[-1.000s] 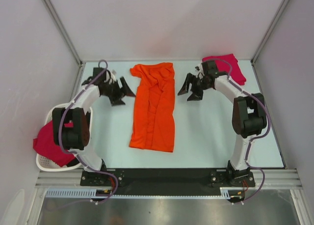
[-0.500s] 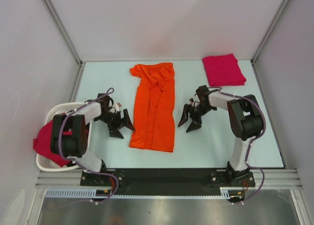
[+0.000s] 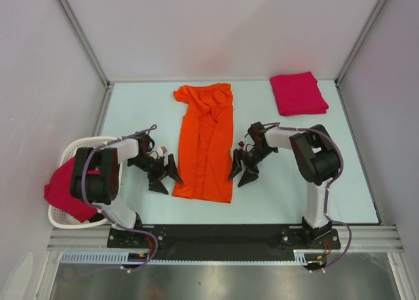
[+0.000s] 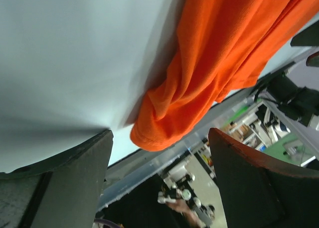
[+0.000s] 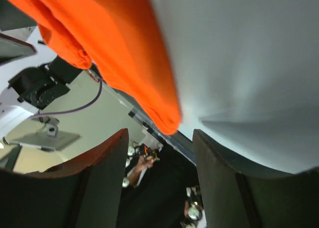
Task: Fold and stack the t-shirts
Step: Rotate the tshirt 90 degrees
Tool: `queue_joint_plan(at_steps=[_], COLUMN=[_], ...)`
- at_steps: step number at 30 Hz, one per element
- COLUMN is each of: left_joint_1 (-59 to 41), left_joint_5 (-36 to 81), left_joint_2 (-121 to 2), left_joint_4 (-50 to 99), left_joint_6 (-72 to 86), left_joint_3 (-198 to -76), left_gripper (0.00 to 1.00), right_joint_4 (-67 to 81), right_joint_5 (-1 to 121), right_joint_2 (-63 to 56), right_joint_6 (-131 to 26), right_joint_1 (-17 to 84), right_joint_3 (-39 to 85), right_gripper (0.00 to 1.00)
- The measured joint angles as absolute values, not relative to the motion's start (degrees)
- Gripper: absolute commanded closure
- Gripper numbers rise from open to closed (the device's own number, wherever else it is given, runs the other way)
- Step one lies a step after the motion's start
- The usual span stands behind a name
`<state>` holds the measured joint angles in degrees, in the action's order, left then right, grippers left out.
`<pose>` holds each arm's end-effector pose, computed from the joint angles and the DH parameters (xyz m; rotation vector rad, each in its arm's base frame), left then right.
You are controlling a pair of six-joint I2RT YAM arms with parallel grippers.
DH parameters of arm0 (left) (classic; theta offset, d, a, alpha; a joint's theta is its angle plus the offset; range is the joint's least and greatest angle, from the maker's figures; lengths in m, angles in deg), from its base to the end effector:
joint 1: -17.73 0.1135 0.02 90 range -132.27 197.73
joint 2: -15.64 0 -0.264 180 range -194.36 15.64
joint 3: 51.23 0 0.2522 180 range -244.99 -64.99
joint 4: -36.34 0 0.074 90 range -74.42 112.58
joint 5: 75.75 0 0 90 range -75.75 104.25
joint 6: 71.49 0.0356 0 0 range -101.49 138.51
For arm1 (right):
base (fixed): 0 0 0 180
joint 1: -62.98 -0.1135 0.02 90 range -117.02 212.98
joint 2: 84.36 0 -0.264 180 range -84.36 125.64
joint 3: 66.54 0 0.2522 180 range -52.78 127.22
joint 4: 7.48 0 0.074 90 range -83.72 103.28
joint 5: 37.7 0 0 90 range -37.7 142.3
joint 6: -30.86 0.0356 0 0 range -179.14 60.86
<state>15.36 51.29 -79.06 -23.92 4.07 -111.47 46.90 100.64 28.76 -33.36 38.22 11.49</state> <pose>0.2401 -0.0314 0.1318 0.3358 -2.8056 0.9192 0.2894 0.1628 0.1137 -0.0177 -2.5907 -1.0566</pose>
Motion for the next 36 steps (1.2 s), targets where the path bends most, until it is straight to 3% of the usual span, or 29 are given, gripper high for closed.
queue_joint_plan(at_steps=[4, 7, 8, 10, 11, 12, 13, 14, 15, 27, 35, 36], left_joint_1=[12.6, 10.22, 9.54, 9.04, 8.89, 8.84, 8.84, 8.84, 8.84, 8.1, 0.34, 0.3], left_joint_5=[53.87, 55.49, 55.57, 55.55, 54.96, 54.72, 54.31, 53.32, 52.64, 53.32, 55.46, 55.38], left_joint_2=[-81.44, -83.1, -83.58, -84.17, -84.48, -84.83, -85.07, -85.24, -85.4, -86.84, -88.59, -88.59], left_joint_4=[-24.89, -25.32, -25.32, -25.37, -24.84, -24.47, -24.1, -23.46, -22.98, -23.81, -22.57, -22.55], left_joint_6=[3.55, 3.06, 2.98, 2.67, 2.8, 3.04, 2.93, 3.22, 3.31, 4.2, 3.83, 3.74], left_joint_3=[-111.54, -111.71, -111.71, -111.69, -111.58, -111.54, -111.5, -111.41, -111.39, -111.43, -112.41, -112.46], left_gripper=[0.15, 0.26, 0.39, 0.5, 0.69, 0.79, 0.98, 1.0, 1.0, 1.0, 1.0, 1.0], right_joint_4=[46.22, 46.09, 46.14, 46.11, 46.11, 46.22, 46.38, 46.46, 46.66, 52.63, 57.5, 57.55], right_joint_5=[102.82, 104.02, 104.42, 105.05, 105.38, 105.58, 105.82, 105.88, 105.92, 106.3, 105.58, 105.55], right_joint_2=[32.7, 34.66, 35.23, 35.76, 35.82, 35.87, 35.98, 35.98, 36.0, 36.39, 36.78, 36.78], right_joint_6=[-33.73, -34.36, -34.8, -35.63, -36.03, -36.53, -37.05, -37.45, -37.84, -42.47, -46.41, -46.45], right_joint_1=[34.62, 32.61, 32.13, 31.84, 31.86, 31.91, 31.93, 31.97, 31.97, 31.91, 31.84, 31.84], right_joint_3=[16.5, 18.95, 19.62, 20.0, 20.0, 20.0, 20.0, 20.0, 20.0, 21.02, 21.94, 21.94], right_gripper=[0.41, 0.46, 0.52, 0.56, 0.66, 0.73, 0.79, 0.95, 1.0, 1.0, 1.0, 0.94])
